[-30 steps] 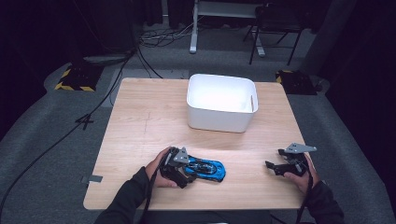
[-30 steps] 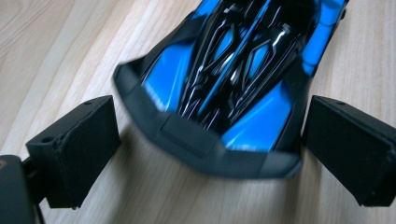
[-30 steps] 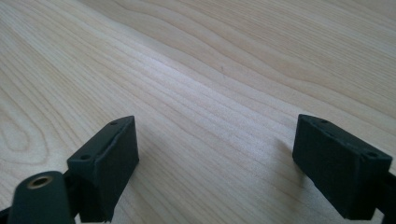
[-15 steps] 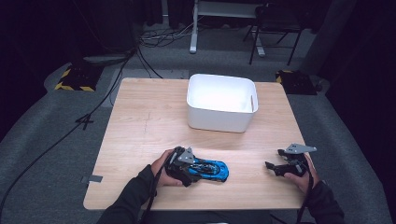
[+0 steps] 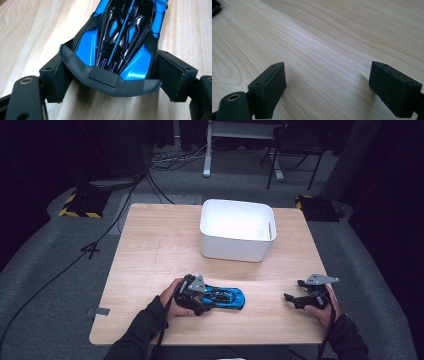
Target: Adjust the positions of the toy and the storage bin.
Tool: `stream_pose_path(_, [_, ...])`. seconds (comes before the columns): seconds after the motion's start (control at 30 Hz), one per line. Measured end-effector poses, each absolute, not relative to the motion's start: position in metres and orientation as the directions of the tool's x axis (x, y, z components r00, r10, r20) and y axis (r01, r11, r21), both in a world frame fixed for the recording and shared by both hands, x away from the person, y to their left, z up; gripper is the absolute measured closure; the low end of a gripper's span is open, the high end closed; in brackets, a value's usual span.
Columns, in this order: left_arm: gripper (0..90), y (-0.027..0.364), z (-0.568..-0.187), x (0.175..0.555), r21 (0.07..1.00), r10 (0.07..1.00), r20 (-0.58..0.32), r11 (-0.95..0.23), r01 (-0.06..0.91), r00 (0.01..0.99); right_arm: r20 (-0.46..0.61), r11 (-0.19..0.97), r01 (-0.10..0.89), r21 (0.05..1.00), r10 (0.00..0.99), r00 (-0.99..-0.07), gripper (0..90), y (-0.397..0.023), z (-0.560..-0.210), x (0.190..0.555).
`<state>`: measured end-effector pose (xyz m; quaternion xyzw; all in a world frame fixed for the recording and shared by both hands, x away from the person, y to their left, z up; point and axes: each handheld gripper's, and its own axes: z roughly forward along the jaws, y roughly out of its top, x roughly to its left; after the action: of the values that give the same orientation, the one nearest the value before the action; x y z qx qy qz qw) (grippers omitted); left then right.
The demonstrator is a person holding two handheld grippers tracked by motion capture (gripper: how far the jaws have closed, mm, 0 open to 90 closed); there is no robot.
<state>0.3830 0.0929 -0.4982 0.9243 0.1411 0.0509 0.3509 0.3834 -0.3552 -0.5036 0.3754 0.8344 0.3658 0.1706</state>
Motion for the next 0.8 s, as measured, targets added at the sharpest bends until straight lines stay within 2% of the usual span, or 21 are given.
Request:
stream_pose_path(0.13, [20.9, 0.105, -0.498, 0.388, 0.661, 0.340, -0.021, -0.701, 0.269, 0.940, -0.010, 0.451, 0.502, 0.738, 0.751, -0.660, 14.3, -0.355, -0.504, 0.383])
stream_pose_path(0.17, [20.9, 0.114, -0.500, 0.390, 0.675, 0.393, -0.039, -0.667, 0.315, 0.919, -0.010, 0.451, 0.501, 0.739, 0.751, -0.660, 14.3, -0.355, -0.504, 0.383])
stream_pose_path(0.23, [20.9, 0.120, -0.499, 0.392, 0.666, 0.397, -0.022, -0.679, 0.309, 0.918, -0.010, 0.451, 0.501, 0.739, 0.751, -0.660, 14.3, -0.355, -0.504, 0.383])
stream_pose_path(0.27, [20.9, 0.132, -0.500, 0.393, 0.675, 0.451, -0.034, -0.648, 0.353, 0.892, -0.010, 0.451, 0.501, 0.738, 0.751, -0.660, 14.3, -0.355, -0.504, 0.383])
stream_pose_path(0.57, [20.8, 0.177, -0.499, 0.391, 0.668, 0.591, -0.024, -0.591, 0.453, 0.806, -0.008, 0.454, 0.500, 0.738, 0.746, -0.666, 14.3, -0.355, -0.503, 0.383])
stream_pose_path(0.63, [20.8, 0.191, -0.500, 0.389, 0.676, 0.649, -0.024, -0.550, 0.491, 0.760, 0.000, 0.451, 0.498, 0.741, 0.741, -0.671, 15.5, -0.357, -0.503, 0.385])
stream_pose_path(0.8, [20.8, 0.208, -0.500, 0.384, 0.678, 0.696, -0.024, -0.516, 0.523, 0.718, 0.045, 0.406, 0.497, 0.767, 0.739, -0.672, 23.5, -0.361, -0.500, 0.389])
